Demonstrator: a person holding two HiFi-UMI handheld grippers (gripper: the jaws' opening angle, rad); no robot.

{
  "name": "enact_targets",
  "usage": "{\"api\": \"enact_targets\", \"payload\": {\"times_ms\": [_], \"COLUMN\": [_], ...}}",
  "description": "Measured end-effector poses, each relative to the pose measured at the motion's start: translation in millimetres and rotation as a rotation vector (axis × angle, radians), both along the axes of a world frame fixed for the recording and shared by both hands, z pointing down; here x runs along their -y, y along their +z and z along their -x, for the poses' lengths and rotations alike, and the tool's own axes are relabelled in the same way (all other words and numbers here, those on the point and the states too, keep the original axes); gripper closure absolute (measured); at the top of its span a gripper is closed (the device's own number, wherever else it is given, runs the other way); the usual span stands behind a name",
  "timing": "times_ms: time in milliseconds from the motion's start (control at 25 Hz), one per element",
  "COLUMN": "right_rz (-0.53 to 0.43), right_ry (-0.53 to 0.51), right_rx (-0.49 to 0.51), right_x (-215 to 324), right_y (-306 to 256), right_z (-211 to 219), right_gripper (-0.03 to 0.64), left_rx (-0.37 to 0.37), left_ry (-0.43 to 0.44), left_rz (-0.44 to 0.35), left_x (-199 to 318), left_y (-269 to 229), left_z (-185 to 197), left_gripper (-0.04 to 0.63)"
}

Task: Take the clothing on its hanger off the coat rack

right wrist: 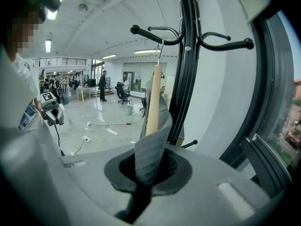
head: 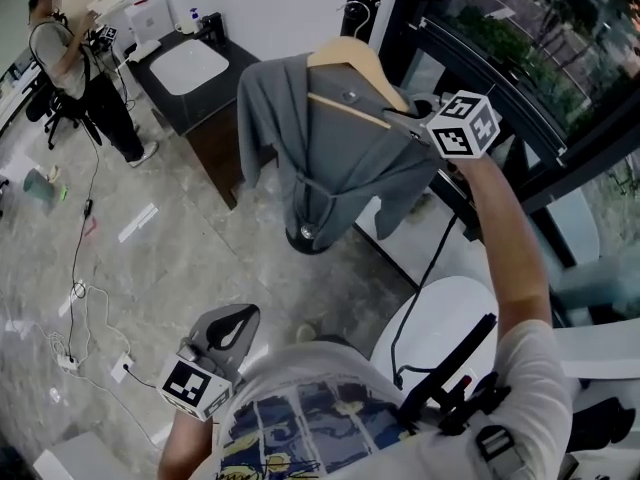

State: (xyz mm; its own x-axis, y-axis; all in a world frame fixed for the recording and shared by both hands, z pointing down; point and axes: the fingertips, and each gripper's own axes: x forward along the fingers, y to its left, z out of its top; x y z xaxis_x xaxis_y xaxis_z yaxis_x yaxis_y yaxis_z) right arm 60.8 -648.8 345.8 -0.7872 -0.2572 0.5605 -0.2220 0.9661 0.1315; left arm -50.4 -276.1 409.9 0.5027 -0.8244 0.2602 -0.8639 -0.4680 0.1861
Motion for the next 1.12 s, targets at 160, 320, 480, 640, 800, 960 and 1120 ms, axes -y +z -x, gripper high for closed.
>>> {"api": "enact_targets", "payload": {"times_ms": [160, 320, 480, 640, 800, 960, 1120], "right_rz": [-0.014, -0.039, -0.058, -0.074, -0.091, -0.095, -0.107], "right_ry": [0.023, 0.037, 0.056, 0.068, 0.075, 0.072, 0.066], "right_rx": [-0.008, -0.003, 0.004, 0.011, 0.012, 0.004, -0.005], "right_x": [-5, -19, -46, -81, -125, -178, -231], "right_y": [-13, -37, -56, -68, -73, -73, -74], "right_z": [-4, -8, -12, -16, -18, -18, -12], "right_gripper": [0.607, 0.607, 0.607, 0.607, 0.607, 0.607, 0.607], "left_rx": [-0.001, -0.006, -0.015, -0.016, -0.023, -0.026, -0.031], "left_ry": [-0.016, -0.014, -0.002, 0.012, 0.045, 0.073, 0.101], "left_rz": [-0.013, -0.021, -0.034, -0.044, -0.056, -0.061, -0.081], "left_x": [-14, -32, -57, -84, -111, -144, -174], "left_y": [-4, -5, -6, -8, -9, -9, -16], "left_z": [8, 15, 24, 33, 38, 46, 52], "left_gripper": [0.589, 0.589, 0.589, 0.589, 0.589, 0.589, 0.589]}}
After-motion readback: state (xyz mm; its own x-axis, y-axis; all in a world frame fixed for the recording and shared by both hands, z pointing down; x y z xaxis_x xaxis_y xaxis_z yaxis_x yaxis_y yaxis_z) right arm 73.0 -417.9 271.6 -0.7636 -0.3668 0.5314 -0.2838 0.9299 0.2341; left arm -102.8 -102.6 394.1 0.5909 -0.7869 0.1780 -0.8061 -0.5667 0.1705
